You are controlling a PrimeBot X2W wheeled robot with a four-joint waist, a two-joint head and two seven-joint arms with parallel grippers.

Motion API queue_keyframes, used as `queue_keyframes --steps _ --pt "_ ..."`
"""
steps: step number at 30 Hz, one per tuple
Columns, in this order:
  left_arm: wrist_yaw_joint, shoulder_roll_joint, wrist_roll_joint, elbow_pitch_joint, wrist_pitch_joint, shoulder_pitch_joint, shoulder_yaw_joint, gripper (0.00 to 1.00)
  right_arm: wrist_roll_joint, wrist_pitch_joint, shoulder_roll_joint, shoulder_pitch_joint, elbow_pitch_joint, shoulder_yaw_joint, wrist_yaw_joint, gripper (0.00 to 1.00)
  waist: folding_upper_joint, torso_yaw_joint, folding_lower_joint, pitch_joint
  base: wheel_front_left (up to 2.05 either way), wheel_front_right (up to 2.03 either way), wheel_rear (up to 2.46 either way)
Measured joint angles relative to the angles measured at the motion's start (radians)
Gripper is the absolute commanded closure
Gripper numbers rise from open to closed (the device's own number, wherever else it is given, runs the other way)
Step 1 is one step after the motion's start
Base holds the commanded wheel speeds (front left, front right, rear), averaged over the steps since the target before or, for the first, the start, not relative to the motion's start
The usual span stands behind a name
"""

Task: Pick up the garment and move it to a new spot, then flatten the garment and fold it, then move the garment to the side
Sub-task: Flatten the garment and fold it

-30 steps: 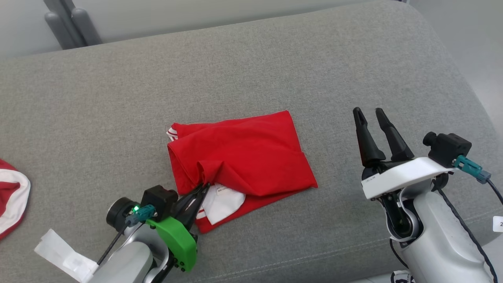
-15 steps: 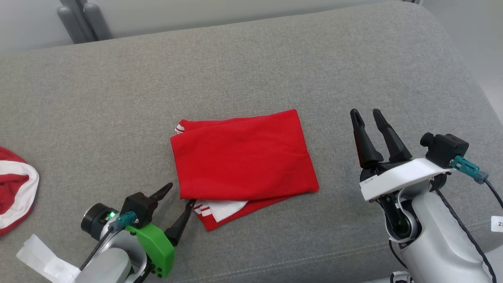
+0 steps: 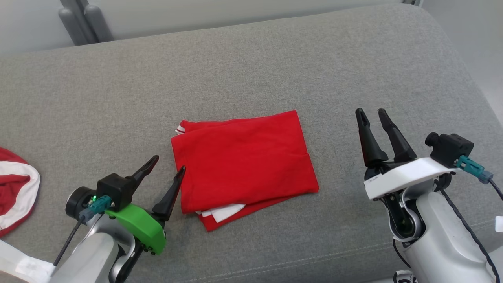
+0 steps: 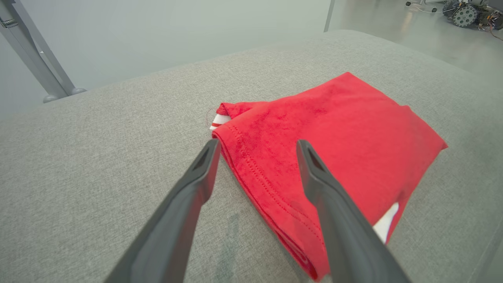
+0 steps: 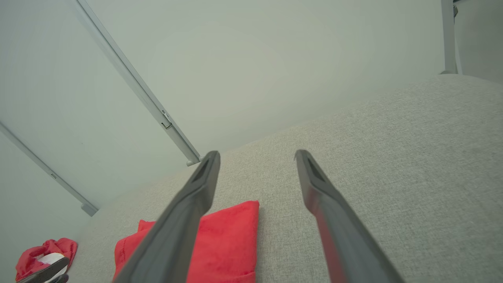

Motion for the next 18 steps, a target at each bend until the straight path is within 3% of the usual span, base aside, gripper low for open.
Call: queue_keyframes --steps 11,18 --pt "0.000 -0.034 -0.003 -0.033 0.000 0.046 0.036 0.00 -0.017 0.000 -0.019 0.003 0.037 0.015 0.000 0.00 0.0000 0.009 -0.0001 -0.008 0.00 0.00 0.00" --pt "0.060 -0.076 -0.040 -0.069 0.000 0.073 0.159 0.00 -0.037 0.000 -0.031 0.022 0.055 0.014 -0.001 0.00 0.0000 0.023 -0.0001 -0.016 0.00 0.00 0.00"
